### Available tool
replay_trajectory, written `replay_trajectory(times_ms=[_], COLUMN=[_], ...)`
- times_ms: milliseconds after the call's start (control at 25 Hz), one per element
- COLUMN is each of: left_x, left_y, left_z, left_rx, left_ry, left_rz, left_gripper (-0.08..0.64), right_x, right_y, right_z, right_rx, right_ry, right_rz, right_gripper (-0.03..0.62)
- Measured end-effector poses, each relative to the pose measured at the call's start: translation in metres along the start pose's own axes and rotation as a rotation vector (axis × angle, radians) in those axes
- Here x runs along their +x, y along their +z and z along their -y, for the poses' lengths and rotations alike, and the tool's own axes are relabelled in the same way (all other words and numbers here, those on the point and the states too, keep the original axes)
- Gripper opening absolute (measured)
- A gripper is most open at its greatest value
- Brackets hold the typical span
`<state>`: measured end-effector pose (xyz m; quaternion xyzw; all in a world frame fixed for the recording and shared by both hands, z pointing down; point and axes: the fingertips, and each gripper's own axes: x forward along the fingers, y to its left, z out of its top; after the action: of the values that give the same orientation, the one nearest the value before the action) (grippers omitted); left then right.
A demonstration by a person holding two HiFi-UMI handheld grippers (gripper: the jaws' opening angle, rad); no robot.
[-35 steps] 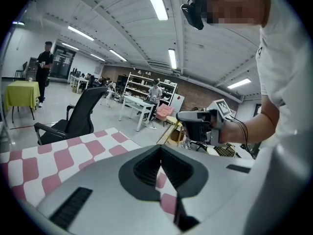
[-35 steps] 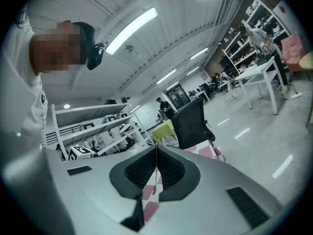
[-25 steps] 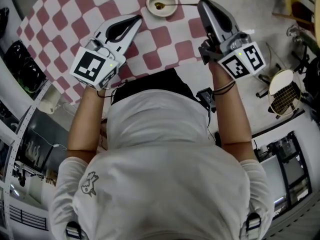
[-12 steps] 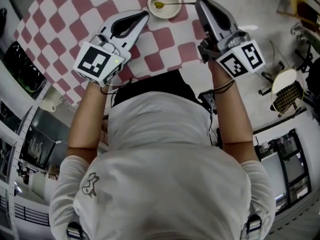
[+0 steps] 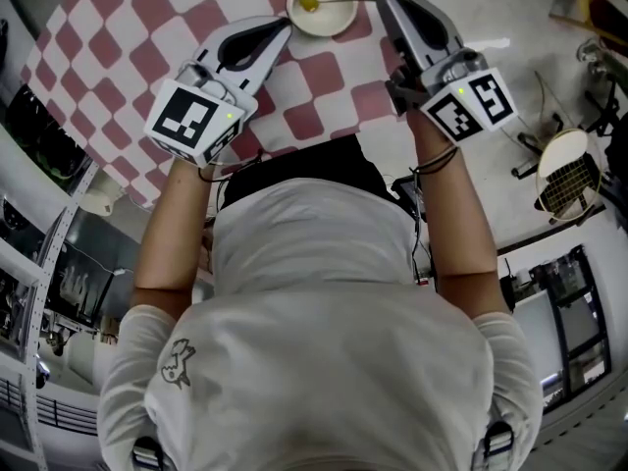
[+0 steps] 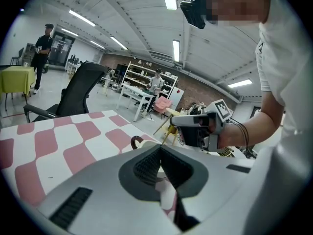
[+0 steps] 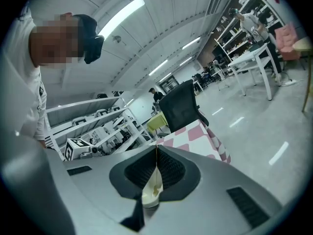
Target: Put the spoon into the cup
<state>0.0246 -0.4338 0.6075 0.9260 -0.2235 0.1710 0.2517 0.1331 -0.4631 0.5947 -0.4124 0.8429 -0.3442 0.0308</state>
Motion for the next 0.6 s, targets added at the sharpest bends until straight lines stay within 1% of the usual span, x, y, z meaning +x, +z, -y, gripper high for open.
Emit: replay_trajectory(times_ms=[200, 280, 440, 600], left_x=[0.002, 0.002, 0.002, 0.004], left_y=[-0.004, -0.004, -0.005, -0.004], left_z=[-0.001, -0.003, -0.008, -0.004], left_rx=[0.016, 0.01, 0.0, -0.003], left_ry=[0.002, 0.002, 0.012, 0.006], left_rz=[-0.019, -0.016, -0.012, -0.009], left_gripper=[0.014, 0.014, 0.014, 0.014], right_x=[0.003, 0.005, 0.008, 0.004], right_y=[-0.005, -0.006, -0.009, -0.009], right_z=[0.003, 0.005, 0.011, 0.016], right_rx=[0.011, 0.013, 0.013, 0.018], right_ry=[0.007, 0.005, -0.019, -0.038], right_rz=[-0.013, -0.014, -0.005, -0.006], right_gripper=[0.034, 0.034, 0.035, 0.035])
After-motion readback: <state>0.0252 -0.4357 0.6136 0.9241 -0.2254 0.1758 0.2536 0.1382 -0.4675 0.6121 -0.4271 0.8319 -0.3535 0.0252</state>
